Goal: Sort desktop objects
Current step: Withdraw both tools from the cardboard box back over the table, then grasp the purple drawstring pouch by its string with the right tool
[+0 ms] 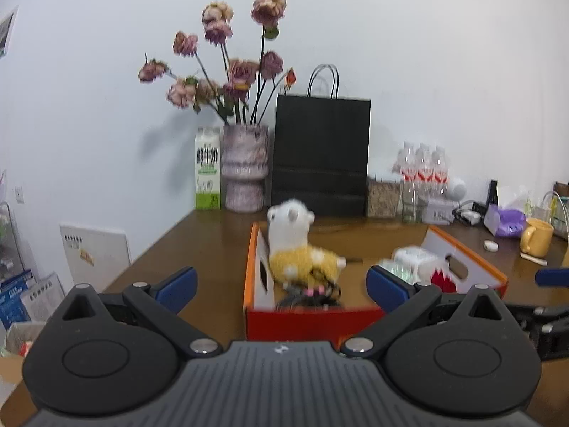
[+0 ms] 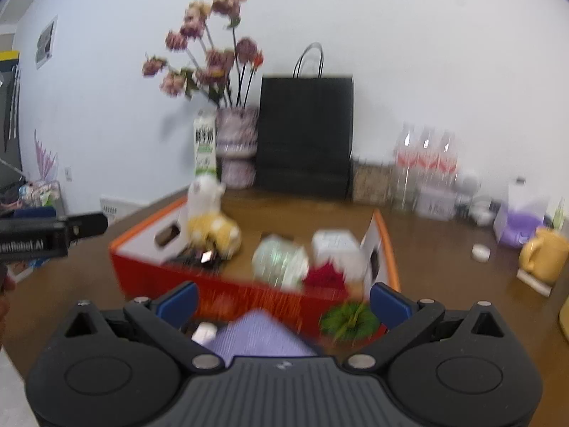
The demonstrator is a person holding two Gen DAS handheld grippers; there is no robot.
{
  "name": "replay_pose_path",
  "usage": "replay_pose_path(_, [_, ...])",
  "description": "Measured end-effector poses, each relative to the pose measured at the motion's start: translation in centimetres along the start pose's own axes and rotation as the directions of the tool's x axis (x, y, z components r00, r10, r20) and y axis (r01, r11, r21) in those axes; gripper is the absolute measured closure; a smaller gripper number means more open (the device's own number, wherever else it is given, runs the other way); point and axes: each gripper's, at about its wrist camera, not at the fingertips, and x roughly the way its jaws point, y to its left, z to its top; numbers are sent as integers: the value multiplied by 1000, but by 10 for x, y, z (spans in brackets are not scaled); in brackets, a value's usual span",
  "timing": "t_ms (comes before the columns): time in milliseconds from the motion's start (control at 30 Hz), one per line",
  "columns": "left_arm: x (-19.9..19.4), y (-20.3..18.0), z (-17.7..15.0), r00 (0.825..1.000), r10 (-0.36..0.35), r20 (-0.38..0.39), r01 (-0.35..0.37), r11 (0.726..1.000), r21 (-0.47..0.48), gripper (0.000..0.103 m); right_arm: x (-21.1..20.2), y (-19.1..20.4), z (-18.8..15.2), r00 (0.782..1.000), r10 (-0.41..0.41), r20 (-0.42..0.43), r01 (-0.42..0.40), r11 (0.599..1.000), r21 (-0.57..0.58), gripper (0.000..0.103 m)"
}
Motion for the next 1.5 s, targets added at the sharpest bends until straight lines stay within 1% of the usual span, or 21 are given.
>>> replay_pose_path(133, [-5, 7, -20, 999, -6, -46, 6, 1000, -4, 0, 5, 8, -26, 998, 19, -68, -17, 1000, 19, 0])
replay_pose_path(233, [-8, 13, -35, 997, -17, -80, 16, 1000, -16, 0, 8, 14, -42, 995, 27, -95, -25, 999, 24, 0])
replay_pose_path(300, [-10, 16, -44, 994, -29, -101, 27, 1000, -16, 0, 12, 17, -48, 994, 33, -103, -30, 999, 36, 0])
replay_pose_path(400, [-13, 20, -52, 992, -27, -124, 25, 1000, -16, 0, 17, 21, -52, 994, 20, -112, -17, 999, 32, 1])
replay_pose_path(467, [-13, 25, -55, 991, -24, -134, 21, 999, -25, 0, 20, 21, -53, 993, 19, -120, -15, 999, 37, 4])
replay_pose_path(567, [-13, 30, -59, 989, -14, -145, 10, 999, -32, 0, 22, 20, -56, 992, 33, -121, -25, 998, 65, 15])
replay_pose_path(600, [-13, 31, -60, 989, -14, -147, 9, 999, -34, 0, 21, 19, -57, 992, 41, -121, -32, 997, 75, 16])
replay_pose_path(633, [-12, 31, -59, 989, -14, -148, 9, 999, -34, 0, 20, 20, -58, 992, 38, -118, -30, 997, 71, 17])
replay_pose_path(700, [-13, 32, -60, 988, -14, -151, 9, 999, -33, 0, 17, 22, -59, 994, 28, -110, -22, 998, 57, 26])
replay_pose_path(733, [-12, 32, -60, 988, -15, -151, 10, 999, -33, 0, 15, 23, -58, 994, 26, -103, -20, 998, 53, 29])
replay_pose_path(800, [-12, 32, -61, 988, -18, -155, 13, 999, -32, 0, 13, 24, -56, 995, 25, -98, -21, 999, 38, 40])
replay_pose_path(833, [-13, 31, -61, 988, -18, -156, 13, 999, -31, 0, 11, 25, -56, 995, 26, -94, -23, 999, 33, 43])
replay_pose_path(900, [-13, 30, -62, 987, -21, -158, 16, 999, -29, 0, 8, 27, -54, 996, 29, -87, -26, 999, 28, 55])
replay_pose_path(933, [-14, 29, -62, 987, -21, -159, 17, 1000, -27, 0, 6, 27, -53, 996, 31, -84, -29, 999, 26, 57])
replay_pose_path(967, [-14, 29, -62, 987, -21, -160, 17, 1000, -25, 0, 5, 28, -53, 996, 33, -83, -31, 999, 24, 62])
replay_pose_path(1000, [-14, 28, -62, 987, -21, -161, 18, 1000, -23, 0, 3, 28, -52, 996, 35, -80, -33, 999, 25, 71])
replay_pose_path(1100, [-16, 27, -62, 987, -20, -160, 17, 1000, -21, 0, 0, 27, -50, 996, 44, -71, -42, 998, 38, 86])
replay_pose_path(1200, [-16, 26, -61, 987, -21, -157, 19, 1000, -18, 0, -3, 27, -48, 997, 53, -63, -51, 998, 42, 91])
replay_pose_path(1300, [-17, 23, -59, 988, -28, -153, 26, 1000, -13, 0, -7, 25, -45, 997, 57, -44, -55, 997, 55, 92])
replay_pose_path(1500, [-17, 8, -55, 987, -54, -149, 56, 998, 11, 0, -16, 15, -32, 996, 88, 0, -88, 991, 105, 93])
